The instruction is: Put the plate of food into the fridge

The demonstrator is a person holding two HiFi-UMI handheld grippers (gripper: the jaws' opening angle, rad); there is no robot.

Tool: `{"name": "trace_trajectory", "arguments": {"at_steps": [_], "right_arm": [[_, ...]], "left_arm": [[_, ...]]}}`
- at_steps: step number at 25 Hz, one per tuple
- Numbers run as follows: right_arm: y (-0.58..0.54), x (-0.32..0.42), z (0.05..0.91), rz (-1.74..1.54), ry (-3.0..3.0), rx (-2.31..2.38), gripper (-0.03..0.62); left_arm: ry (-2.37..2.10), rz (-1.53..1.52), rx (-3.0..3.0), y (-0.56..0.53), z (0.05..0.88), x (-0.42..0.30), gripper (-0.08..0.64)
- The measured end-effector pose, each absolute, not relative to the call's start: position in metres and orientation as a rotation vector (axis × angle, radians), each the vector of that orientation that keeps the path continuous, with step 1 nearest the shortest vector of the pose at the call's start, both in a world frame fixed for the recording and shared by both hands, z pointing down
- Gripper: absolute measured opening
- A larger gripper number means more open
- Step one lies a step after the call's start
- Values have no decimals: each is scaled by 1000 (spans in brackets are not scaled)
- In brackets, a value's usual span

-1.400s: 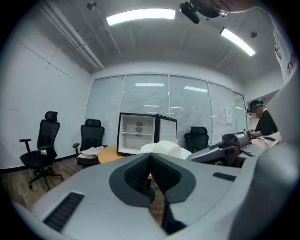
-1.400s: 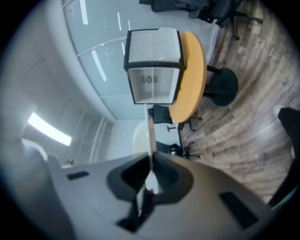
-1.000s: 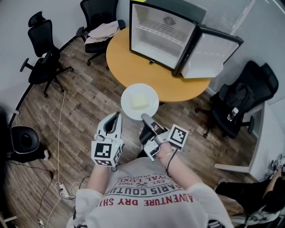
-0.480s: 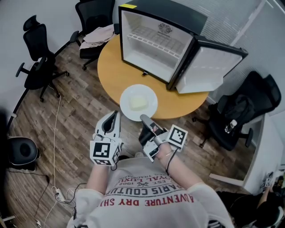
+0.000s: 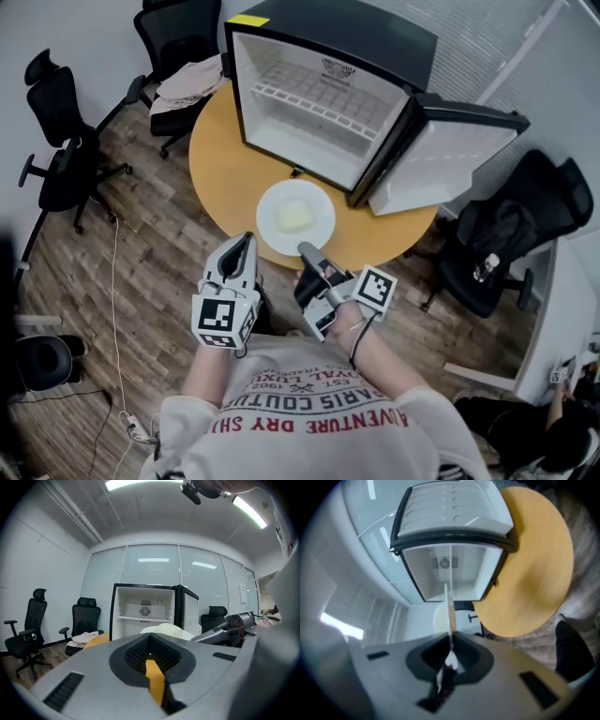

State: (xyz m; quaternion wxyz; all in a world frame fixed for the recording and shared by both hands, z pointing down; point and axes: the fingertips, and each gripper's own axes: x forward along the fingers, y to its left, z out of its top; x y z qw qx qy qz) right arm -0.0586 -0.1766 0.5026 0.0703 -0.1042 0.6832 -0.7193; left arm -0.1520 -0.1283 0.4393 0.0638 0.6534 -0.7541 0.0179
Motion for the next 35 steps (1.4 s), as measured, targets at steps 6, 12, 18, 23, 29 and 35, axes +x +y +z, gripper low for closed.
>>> {"name": "trace_trajectory", "arguments": {"at_steps": [6, 12, 18, 23, 29, 35], "right_arm": [[-220, -103, 504, -2122, 1968, -423, 38], [-269, -143, 494, -2032, 1901, -506, 38], [-311, -169, 488, -1944, 1814, -601, 38], [-339, -185, 488, -1890, 1746, -666, 38], [-368, -193, 487, -1835, 1699, -735, 38], [-388, -190, 489, -1812, 1640, -794, 40]], "left_arm": [[-2177, 72, 2093, -190, 433, -206, 29], [-2052, 106, 2244, -246, 427, -246, 29], [-1941, 109, 2343, -289, 428, -280, 29], [-1844, 106, 2423, -325, 429, -298, 28], [-1749, 93, 2490, -360, 428, -305, 29], [-1680, 94, 2535, -376, 427, -305, 29]]}}
